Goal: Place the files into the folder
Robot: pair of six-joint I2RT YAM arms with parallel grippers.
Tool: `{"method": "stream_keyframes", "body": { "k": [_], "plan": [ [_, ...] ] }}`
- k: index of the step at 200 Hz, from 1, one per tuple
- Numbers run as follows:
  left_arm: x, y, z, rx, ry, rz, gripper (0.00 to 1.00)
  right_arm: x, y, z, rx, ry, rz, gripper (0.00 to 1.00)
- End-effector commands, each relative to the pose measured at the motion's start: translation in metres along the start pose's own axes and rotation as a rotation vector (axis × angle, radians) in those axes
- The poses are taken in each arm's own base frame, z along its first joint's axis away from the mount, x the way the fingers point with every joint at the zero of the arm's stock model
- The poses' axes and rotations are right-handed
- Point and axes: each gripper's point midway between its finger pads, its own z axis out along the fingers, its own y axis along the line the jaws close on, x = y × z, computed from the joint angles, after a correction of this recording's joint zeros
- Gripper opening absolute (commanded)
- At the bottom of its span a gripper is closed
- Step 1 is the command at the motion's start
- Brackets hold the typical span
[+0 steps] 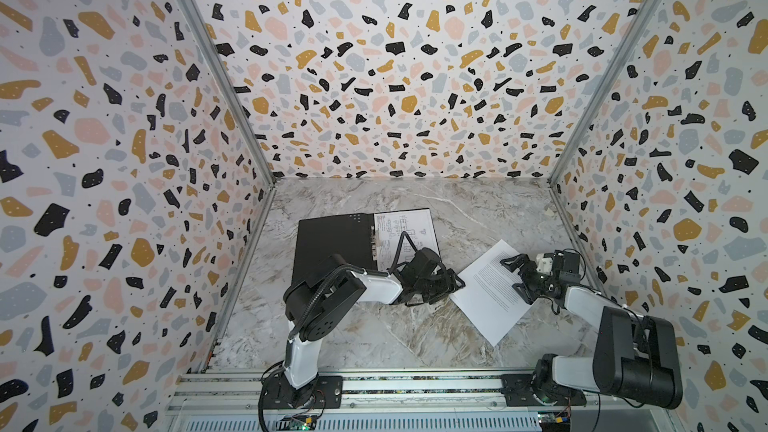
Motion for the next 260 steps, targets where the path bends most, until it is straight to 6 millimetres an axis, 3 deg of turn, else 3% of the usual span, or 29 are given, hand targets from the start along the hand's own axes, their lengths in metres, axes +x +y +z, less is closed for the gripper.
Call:
{"method": "stream_keyframes", "body": {
  "k": [1, 60, 180, 260],
  "plan": [
    [-0.006, -0.023, 0.004, 0.066, -0.024, 0.007, 0.73, 0.019, -0.031, -0.001, 0.107, 0.043, 0.069, 0.99],
    [-0.011, -0.037, 0.0, 0.105, -0.038, 0.007, 0.73, 0.021, -0.035, -0.001, 0.127, 0.05, 0.053, 0.99],
    [-0.009, -0.021, 0.001, -0.014, -0.017, 0.085, 0.67, 0.024, -0.044, -0.002, 0.153, 0.057, 0.035, 0.99],
    [-0.006, -0.008, 0.004, -0.069, 0.0, 0.104, 0.5, 0.025, -0.049, -0.003, 0.148, 0.062, 0.042, 0.99]
  ]
}}
